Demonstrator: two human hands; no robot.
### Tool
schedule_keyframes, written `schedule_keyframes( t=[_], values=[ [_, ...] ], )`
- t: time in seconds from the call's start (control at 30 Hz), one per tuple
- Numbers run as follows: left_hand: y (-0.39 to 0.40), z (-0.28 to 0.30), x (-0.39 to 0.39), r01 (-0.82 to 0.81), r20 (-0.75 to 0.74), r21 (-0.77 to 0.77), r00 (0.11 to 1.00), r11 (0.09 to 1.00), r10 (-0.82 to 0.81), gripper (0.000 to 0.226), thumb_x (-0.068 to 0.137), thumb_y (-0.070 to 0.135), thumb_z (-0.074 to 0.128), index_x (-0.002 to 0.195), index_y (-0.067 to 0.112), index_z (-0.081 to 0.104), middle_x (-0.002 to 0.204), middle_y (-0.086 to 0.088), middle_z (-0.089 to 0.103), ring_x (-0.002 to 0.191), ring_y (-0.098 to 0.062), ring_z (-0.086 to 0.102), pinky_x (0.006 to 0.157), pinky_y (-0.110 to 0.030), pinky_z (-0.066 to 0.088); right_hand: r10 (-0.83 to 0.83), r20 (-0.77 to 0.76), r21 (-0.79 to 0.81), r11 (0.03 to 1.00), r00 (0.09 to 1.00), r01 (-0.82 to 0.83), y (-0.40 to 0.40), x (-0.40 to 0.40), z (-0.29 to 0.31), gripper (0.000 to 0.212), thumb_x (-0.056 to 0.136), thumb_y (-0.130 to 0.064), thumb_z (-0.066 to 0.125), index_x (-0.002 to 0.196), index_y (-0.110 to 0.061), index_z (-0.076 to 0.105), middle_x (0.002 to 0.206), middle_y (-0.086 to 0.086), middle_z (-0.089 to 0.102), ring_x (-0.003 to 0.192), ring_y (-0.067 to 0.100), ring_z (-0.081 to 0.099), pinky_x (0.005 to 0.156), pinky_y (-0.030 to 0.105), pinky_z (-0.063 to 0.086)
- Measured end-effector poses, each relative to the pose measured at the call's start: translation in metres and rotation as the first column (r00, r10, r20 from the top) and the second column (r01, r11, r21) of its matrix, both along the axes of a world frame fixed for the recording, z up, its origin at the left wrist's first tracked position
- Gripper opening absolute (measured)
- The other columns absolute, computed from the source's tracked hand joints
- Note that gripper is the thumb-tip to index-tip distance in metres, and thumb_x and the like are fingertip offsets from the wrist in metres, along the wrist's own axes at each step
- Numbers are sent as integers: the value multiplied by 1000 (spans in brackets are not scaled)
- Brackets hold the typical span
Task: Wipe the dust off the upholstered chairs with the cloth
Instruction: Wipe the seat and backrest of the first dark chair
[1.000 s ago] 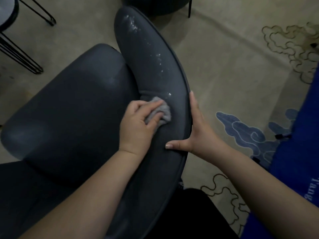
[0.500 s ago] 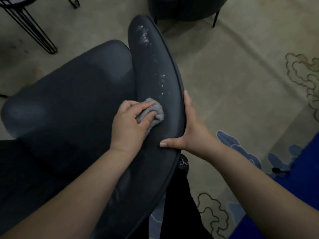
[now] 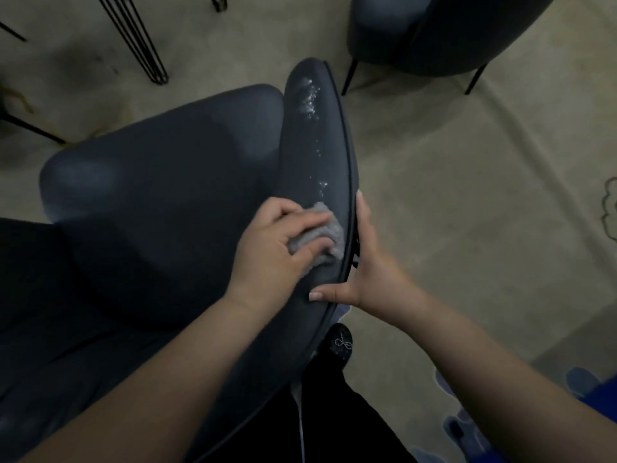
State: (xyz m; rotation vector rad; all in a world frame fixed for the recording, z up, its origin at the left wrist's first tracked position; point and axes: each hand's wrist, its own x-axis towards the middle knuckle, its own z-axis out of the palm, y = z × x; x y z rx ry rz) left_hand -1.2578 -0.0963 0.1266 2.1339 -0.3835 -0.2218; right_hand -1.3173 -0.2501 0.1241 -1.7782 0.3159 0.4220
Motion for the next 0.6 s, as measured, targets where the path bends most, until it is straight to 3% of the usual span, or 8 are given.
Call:
schedule_keyframes(
  t=[0.23, 0.33, 0.4, 0.47, 0.6],
  values=[
    [-5, -15, 48, -307, -65, 105, 947, 946, 315, 27, 88, 20, 66, 114, 25, 69, 107, 3, 57, 99, -3, 56, 87, 1, 31, 13, -3, -42, 999, 1000, -13, -16, 24, -7, 148, 37, -67, 83, 143, -48, -19, 148, -26, 20, 139, 2, 27, 110, 40, 37],
    [-13, -6, 38, -215, -15, 3, 976, 977, 215, 30, 83, 25, 68, 112, 31, 68, 101, 12, 53, 96, 5, 53, 85, 0, 33, 11, 6, -63, 998, 1000, -11, -25, 40, -12, 147, 37, -68, 82, 143, -47, -17, 145, -32, 26, 135, -5, 29, 110, 35, 37],
    [-26, -4, 31, -57, 45, -6, 997, 998, 58, 33, 80, 24, 71, 112, 31, 69, 97, 12, 49, 94, 3, 52, 85, -4, 35, 17, 0, -51, 999, 1000, -17, -29, 47, -15, 148, 36, -67, 83, 144, -44, -16, 138, -40, 30, 129, -15, 32, 107, 24, 37],
    [-37, -8, 41, -46, 42, 8, 998, 999, 45, 31, 82, 20, 71, 112, 27, 70, 98, 8, 50, 92, -1, 52, 86, -5, 37, 23, -4, -44, 999, 1000, -23, -32, 53, -15, 147, 36, -68, 83, 144, -46, -14, 131, -49, 27, 126, -19, 31, 103, 16, 35],
    [-35, -13, 81, -244, -16, 46, 969, 969, 245, 28, 88, 16, 65, 115, 21, 69, 105, -2, 56, 96, -6, 55, 88, -2, 33, 17, 21, -43, 999, 1000, -17, -38, 66, -11, 128, 55, -54, 83, 148, -43, -4, 145, -27, 33, 131, 4, 40, 106, 36, 42]
  ],
)
